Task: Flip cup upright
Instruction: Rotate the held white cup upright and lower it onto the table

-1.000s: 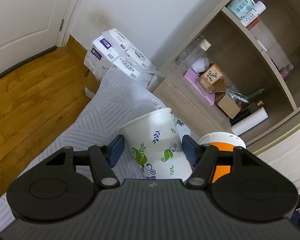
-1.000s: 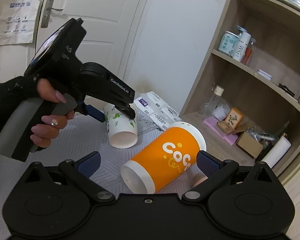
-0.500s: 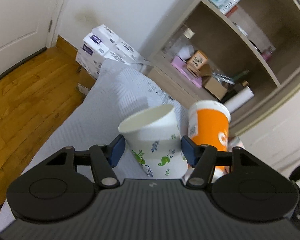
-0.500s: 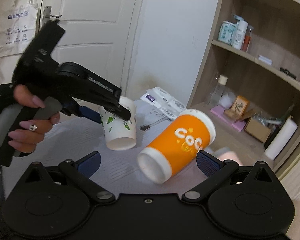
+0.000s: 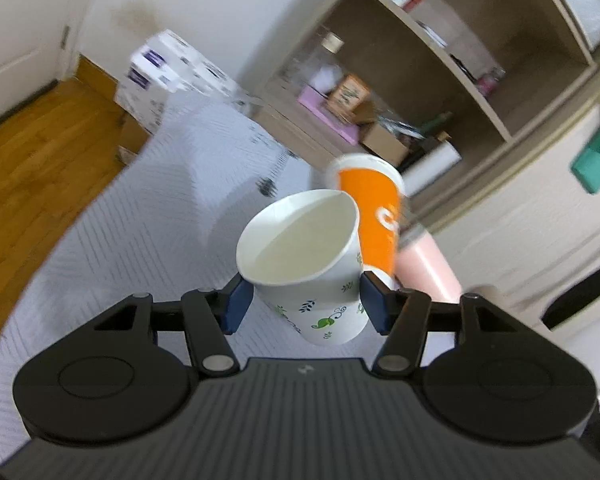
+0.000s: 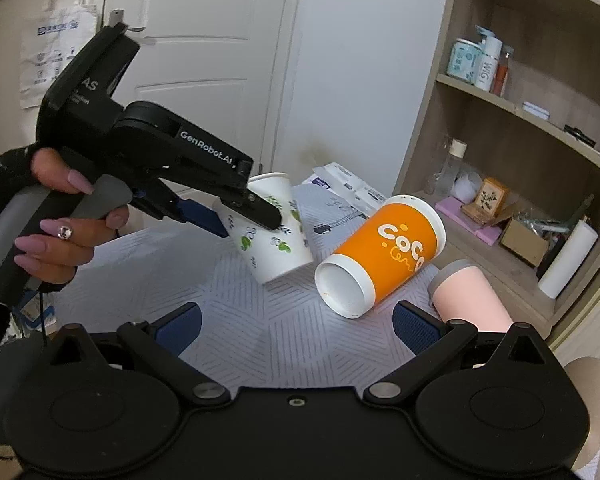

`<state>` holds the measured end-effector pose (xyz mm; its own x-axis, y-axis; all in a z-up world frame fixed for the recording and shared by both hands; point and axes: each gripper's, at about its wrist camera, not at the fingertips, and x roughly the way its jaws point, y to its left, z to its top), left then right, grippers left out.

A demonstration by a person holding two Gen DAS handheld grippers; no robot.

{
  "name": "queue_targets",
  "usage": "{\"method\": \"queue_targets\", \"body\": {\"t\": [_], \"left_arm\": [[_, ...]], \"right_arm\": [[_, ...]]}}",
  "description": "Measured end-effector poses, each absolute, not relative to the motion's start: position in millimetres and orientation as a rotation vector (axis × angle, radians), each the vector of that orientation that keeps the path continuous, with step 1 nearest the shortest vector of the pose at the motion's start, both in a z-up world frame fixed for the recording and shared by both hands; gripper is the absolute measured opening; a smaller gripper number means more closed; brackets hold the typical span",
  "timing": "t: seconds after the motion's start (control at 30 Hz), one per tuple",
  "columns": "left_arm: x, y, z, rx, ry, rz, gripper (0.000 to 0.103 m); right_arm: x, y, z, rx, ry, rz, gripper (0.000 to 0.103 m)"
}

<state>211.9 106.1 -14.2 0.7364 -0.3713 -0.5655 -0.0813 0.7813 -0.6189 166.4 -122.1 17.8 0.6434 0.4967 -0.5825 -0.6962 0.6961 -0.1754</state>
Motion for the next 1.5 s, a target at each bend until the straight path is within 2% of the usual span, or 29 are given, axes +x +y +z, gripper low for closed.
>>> {"method": "queue_targets", "body": {"t": [0.33, 0.77, 1.37, 1.47, 1.5], "left_arm": [[200.3, 65.4, -29.4, -0.715, 0.897, -0.419, 0.057], [190.6, -11.5, -34.6, -0.609, 1.036, -0.599, 0.057], [213.5, -34.9, -43.9, -0.578, 1.051, -0.607, 0.06], [212.6, -38.2, -42.8, -0.555, 1.025, -0.609, 0.061], [211.5, -38.5, -42.0, -0.547, 1.016, -0.607, 0.062]], "right_arm": [[140.0, -138.1, 18.6, -0.468, 0.55, 0.696, 0.103], [117.8, -185.2, 7.1, -0.432, 0.65, 0.635, 0.103], [141.9, -210.5, -10.2, -0.299, 0.771, 0.642, 0.103], [153.8, -213.3, -12.6, -0.244, 0.811, 0.658, 0.096], [157.7, -214.0, -13.7, -0.228, 0.826, 0.662, 0.09]]}}
